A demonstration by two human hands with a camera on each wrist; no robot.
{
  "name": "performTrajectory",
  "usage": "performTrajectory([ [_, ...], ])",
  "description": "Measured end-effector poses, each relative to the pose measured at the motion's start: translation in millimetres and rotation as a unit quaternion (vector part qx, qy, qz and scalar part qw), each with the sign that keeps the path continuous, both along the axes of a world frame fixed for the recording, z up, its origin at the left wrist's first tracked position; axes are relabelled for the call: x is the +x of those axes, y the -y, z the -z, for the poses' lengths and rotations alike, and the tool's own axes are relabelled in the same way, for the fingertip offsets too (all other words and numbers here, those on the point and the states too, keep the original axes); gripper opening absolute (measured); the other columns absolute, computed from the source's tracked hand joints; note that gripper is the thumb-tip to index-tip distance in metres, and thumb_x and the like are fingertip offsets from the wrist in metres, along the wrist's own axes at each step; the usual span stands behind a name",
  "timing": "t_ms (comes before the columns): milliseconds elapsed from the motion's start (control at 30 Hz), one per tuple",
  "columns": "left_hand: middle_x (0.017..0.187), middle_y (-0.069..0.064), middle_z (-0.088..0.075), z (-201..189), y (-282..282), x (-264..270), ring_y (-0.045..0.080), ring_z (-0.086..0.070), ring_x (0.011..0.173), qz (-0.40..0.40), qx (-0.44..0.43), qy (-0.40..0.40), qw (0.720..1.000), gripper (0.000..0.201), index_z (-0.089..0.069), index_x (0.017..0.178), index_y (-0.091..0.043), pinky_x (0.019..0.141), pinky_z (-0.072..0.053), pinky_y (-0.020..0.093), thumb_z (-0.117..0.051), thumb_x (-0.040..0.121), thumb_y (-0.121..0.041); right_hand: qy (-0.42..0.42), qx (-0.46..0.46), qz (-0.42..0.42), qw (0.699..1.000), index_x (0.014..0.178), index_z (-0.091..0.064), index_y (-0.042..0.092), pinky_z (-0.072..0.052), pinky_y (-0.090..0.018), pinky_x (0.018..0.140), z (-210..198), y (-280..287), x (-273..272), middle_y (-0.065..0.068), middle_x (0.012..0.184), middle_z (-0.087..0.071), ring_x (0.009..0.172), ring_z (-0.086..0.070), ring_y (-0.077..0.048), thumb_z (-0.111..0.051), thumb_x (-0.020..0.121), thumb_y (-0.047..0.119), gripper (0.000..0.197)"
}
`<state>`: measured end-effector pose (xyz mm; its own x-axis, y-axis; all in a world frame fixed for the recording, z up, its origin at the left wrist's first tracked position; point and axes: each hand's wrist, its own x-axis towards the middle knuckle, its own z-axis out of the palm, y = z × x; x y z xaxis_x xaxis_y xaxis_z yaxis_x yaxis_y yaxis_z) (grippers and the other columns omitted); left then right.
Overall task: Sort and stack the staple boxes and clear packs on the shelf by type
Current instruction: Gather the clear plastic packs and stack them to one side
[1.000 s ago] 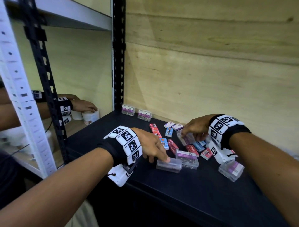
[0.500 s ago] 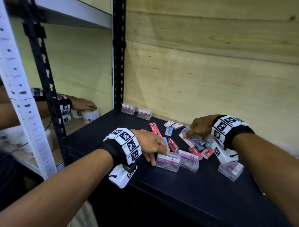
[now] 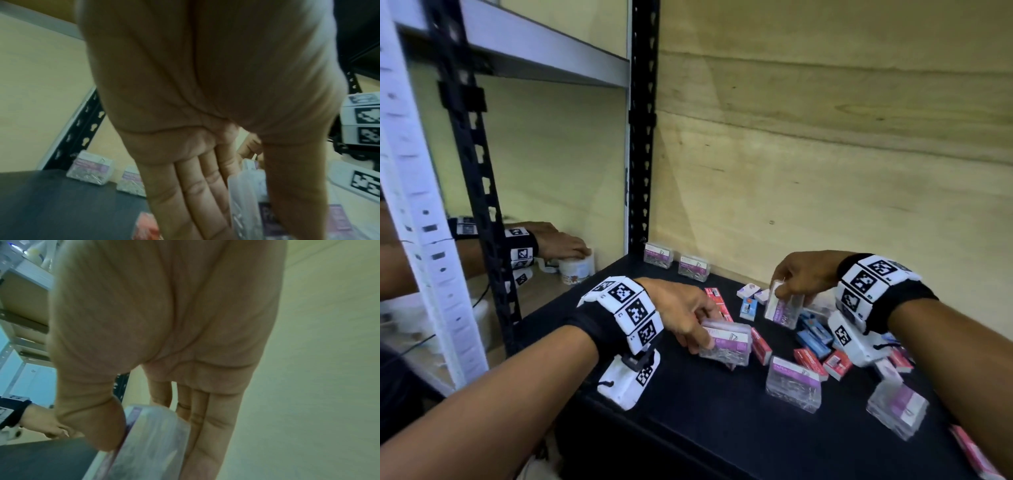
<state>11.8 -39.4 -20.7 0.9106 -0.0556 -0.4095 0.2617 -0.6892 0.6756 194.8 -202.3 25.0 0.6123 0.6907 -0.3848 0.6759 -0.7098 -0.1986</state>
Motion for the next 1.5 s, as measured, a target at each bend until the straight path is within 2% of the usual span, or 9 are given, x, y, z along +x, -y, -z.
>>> performTrajectory([
  [167, 0.105, 0.005, -0.07, -17, -69, 13, 0.014, -0.067, 0.078, -0.062, 0.112, 0.014, 0.992, 0.029, -0.057, 0.114, -0.013, 0.084, -0.055, 0.032, -0.069, 0.089, -0.017, 0.081, 0.052, -0.084, 0.992, 0.112, -0.062, 0.024, -0.042, -0.023, 0.07, -2, -46, -2, 0.012, 0.089, -0.056, 0.08, -0.054, -0.008, -0.071, 0.084, 0.031, 0.03],
  [333, 0.11, 0.011, -0.071, -13, -136, 27, 0.024, -0.07, 0.091, -0.106, 0.207, -0.022, 0.972, 0.034, -0.06, 0.115, -0.011, 0.089, -0.055, 0.038, -0.073, 0.085, -0.022, 0.054, 0.091, -0.078, 0.991, 0.112, -0.056, 0.024, -0.048, -0.031, 0.086, 22, -100, 0, 0.003, 0.107, -0.061, 0.096, -0.058, -0.017, -0.074, 0.083, 0.032, 0.035],
  [533, 0.111, 0.013, -0.071, 7, -185, 45, 0.016, -0.063, 0.08, -0.125, 0.227, -0.023, 0.966, 0.035, -0.057, 0.122, -0.011, 0.058, -0.048, 0.016, -0.066, 0.088, -0.01, 0.04, 0.071, -0.069, 0.994, 0.105, -0.053, 0.028, -0.049, -0.03, 0.082, 48, -141, 2, 0.005, 0.105, -0.06, 0.093, -0.058, -0.014, -0.076, 0.078, 0.039, 0.037],
  [800, 0.111, 0.011, -0.07, 16, -205, 66, 0.015, -0.063, 0.08, -0.116, 0.232, 0.011, 0.966, 0.036, -0.058, 0.124, -0.013, 0.068, -0.049, 0.022, -0.066, 0.088, -0.011, 0.036, 0.026, -0.067, 0.997, 0.114, -0.058, 0.019, -0.05, -0.033, 0.08, 44, -154, -1, 0.002, 0.106, -0.064, 0.095, -0.061, -0.018, -0.074, 0.081, 0.039, 0.042],
  [967, 0.121, -0.001, -0.061, 19, -200, 68, 0.017, -0.06, 0.105, -0.127, 0.285, 0.046, 0.949, 0.048, -0.055, 0.127, -0.023, 0.09, -0.048, 0.028, -0.073, 0.083, -0.019, 0.057, 0.018, -0.07, 0.996, 0.113, -0.053, 0.026, -0.05, -0.031, 0.08, 39, -157, -4, 0.003, 0.108, -0.061, 0.093, -0.059, -0.017, -0.075, 0.079, 0.039, 0.042],
  [1067, 0.116, -0.003, -0.057, 18, -199, 65, 0.013, -0.055, 0.093, -0.125, 0.27, 0.082, 0.951, 0.052, -0.053, 0.128, -0.027, 0.085, -0.046, 0.024, -0.075, 0.081, -0.018, 0.066, 0.032, -0.083, 0.994, 0.111, -0.052, 0.029, -0.051, -0.032, 0.084, 34, -156, -4, 0.005, 0.111, -0.059, 0.097, -0.058, -0.017, -0.073, 0.08, 0.046, 0.041],
  [1167, 0.108, -0.005, -0.052, 14, -198, 62, 0.008, -0.049, 0.081, -0.106, 0.269, 0.135, 0.948, 0.044, -0.058, 0.119, -0.026, 0.075, -0.042, 0.021, -0.076, 0.08, -0.015, 0.066, 0.029, -0.11, 0.991, 0.109, -0.056, 0.03, -0.05, -0.031, 0.088, 28, -154, -7, 0.006, 0.114, -0.061, 0.101, -0.059, -0.017, -0.072, 0.085, 0.039, 0.03],
  [1333, 0.107, -0.006, -0.055, 16, -195, 62, 0.008, -0.049, 0.087, -0.074, 0.312, 0.176, 0.931, 0.033, -0.064, 0.105, -0.025, 0.073, -0.041, 0.021, -0.077, 0.077, -0.012, 0.055, 0.02, -0.123, 0.991, 0.104, -0.061, 0.027, -0.053, -0.035, 0.093, 25, -155, -9, 0.001, 0.112, -0.068, 0.103, -0.064, -0.02, -0.065, 0.086, 0.013, 0.023],
  [1500, 0.106, -0.007, -0.056, 21, -197, 65, 0.008, -0.049, 0.088, -0.069, 0.331, 0.195, 0.921, 0.032, -0.063, 0.104, -0.025, 0.074, -0.04, 0.021, -0.075, 0.078, -0.013, 0.05, 0.02, -0.119, 0.991, 0.108, -0.063, 0.023, -0.053, -0.037, 0.094, 24, -157, -9, -0.001, 0.112, -0.069, 0.103, -0.065, -0.021, -0.065, 0.086, 0.011, 0.025],
])
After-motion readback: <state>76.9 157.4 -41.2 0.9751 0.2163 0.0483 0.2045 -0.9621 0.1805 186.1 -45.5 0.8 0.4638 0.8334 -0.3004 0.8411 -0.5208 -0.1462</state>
